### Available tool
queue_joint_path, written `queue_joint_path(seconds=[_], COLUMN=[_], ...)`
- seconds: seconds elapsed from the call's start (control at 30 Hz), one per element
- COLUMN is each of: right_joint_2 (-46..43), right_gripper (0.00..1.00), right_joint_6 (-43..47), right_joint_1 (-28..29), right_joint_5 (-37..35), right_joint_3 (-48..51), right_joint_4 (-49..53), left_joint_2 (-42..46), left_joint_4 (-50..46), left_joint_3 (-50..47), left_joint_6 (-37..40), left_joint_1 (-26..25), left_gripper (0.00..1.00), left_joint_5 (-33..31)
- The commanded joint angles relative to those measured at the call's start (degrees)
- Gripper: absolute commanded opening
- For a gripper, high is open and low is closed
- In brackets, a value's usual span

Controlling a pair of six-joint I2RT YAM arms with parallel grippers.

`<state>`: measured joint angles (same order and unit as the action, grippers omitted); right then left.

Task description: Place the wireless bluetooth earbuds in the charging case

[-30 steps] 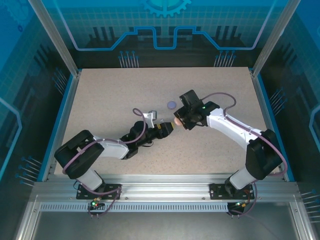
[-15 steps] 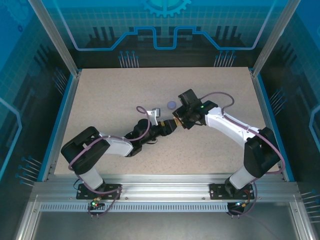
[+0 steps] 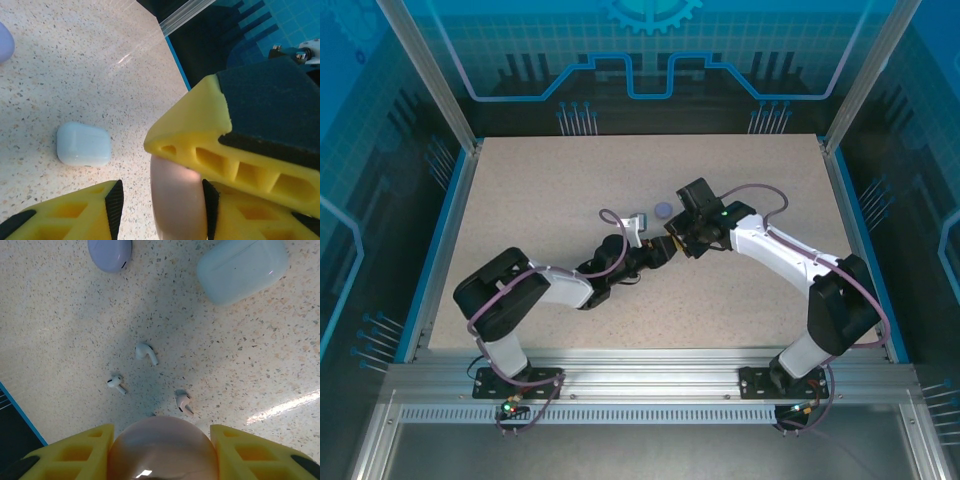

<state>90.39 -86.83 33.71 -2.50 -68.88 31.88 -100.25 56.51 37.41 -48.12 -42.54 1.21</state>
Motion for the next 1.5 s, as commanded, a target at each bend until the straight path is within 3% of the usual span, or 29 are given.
queue_joint_path(seconds=[0.0, 0.2, 0.43, 0.5, 0.6, 0.8, 0.87, 1.0, 1.2, 1.37, 1.47], right_joint_2=[0.23, -0.13, -0.47, -0.64, -0.89, -7.39, -10.25, -17.28, -24.27, -26.10, -25.16], right_gripper=[0.37, 0.37, 0.37, 0.43, 0.62, 0.72, 0.73, 0.74, 0.74, 0.74, 0.74], right_joint_6=[-0.29, -0.19, -0.11, 0.42, 2.56, 11.20, 15.06, 26.32, 45.52, 49.63, 50.20], right_joint_1=[0.12, -0.05, -0.23, -0.41, -1.34, -4.97, -6.85, -11.08, -13.33, -12.47, -10.77], right_joint_5=[0.39, 0.39, 0.67, 0.74, 0.89, -1.16, 0.25, 5.67, 22.22, 31.14, 31.18], right_joint_3=[-0.20, 0.33, 0.77, 0.56, -1.16, -2.57, -0.55, 6.74, 16.10, 19.83, 19.97], right_joint_4=[-0.32, -0.46, -0.83, -1.15, -0.53, 3.01, 1.99, -4.85, -21.29, -27.99, -29.16], left_joint_2=[-1.08, -1.86, -1.93, -1.77, -1.18, 5.37, 8.38, 13.91, 19.92, 21.41, 21.41], left_joint_4=[2.45, 2.45, 2.48, 2.40, 2.00, -3.33, -5.94, -12.19, -21.37, -26.41, -28.71], left_joint_3=[1.65, 2.13, 2.22, 2.08, 1.58, -0.95, -1.60, -0.84, 2.28, 6.03, 7.84], left_joint_6=[0.22, 0.29, 0.22, 0.13, -0.09, 1.78, 3.22, 6.33, 10.42, 12.02, 12.84], left_joint_1=[-0.35, -0.35, -0.35, -0.40, -0.35, 0.28, 1.32, 6.49, 13.73, 16.81, 16.84], left_gripper=[0.46, 0.38, 0.19, 0.14, 0.07, 0.00, 0.00, 0.00, 0.00, 0.00, 0.00], left_joint_5=[-1.29, -1.31, -1.24, -1.21, -1.04, 1.10, 3.45, 15.70, 29.24, 37.52, 40.26])
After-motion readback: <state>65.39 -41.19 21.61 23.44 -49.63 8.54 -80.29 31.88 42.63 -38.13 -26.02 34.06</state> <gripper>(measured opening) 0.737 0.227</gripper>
